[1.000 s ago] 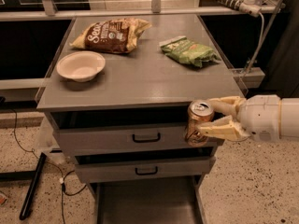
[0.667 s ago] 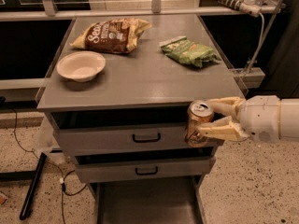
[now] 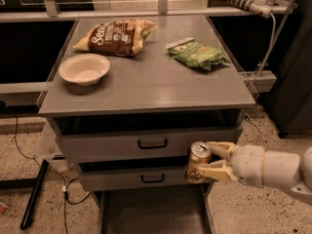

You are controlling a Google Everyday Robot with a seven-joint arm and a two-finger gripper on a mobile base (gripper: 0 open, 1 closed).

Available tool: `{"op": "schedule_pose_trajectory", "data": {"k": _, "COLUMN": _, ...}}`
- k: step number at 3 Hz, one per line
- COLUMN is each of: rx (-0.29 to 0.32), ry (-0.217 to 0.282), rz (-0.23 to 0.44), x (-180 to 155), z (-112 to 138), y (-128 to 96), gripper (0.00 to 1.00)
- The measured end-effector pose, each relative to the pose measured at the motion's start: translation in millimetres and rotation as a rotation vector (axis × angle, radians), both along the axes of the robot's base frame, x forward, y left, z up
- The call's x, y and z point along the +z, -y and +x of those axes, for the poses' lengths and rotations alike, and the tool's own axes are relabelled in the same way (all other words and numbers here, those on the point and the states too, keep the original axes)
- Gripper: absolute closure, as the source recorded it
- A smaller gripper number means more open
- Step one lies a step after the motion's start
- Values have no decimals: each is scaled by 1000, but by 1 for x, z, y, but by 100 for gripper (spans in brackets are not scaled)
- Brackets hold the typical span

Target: Place orange can into bottom drawer

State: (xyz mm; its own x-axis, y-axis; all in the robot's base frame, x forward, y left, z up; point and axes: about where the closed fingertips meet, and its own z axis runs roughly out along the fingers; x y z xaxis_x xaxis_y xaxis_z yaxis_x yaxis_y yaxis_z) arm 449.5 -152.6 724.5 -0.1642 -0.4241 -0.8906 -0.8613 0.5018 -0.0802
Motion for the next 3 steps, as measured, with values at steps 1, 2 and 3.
{"op": "schedule_pose_trajectory", "data": {"k": 1, "rx": -23, "ry": 9, "rz": 19, "x": -76, "z": 10, "y": 1, "gripper": 100}}
{"op": "schedule_pose_trajectory", "data": {"k": 2, "rx": -25, "ry": 25, "rz": -1, "x": -136, "z": 27, "y": 5, "gripper": 100}}
{"op": "schedule_pose_trajectory", "data": {"k": 3, "rx": -41, "ry": 9, "rz": -41, "x": -190, "z": 37, "y": 14, "gripper": 100}}
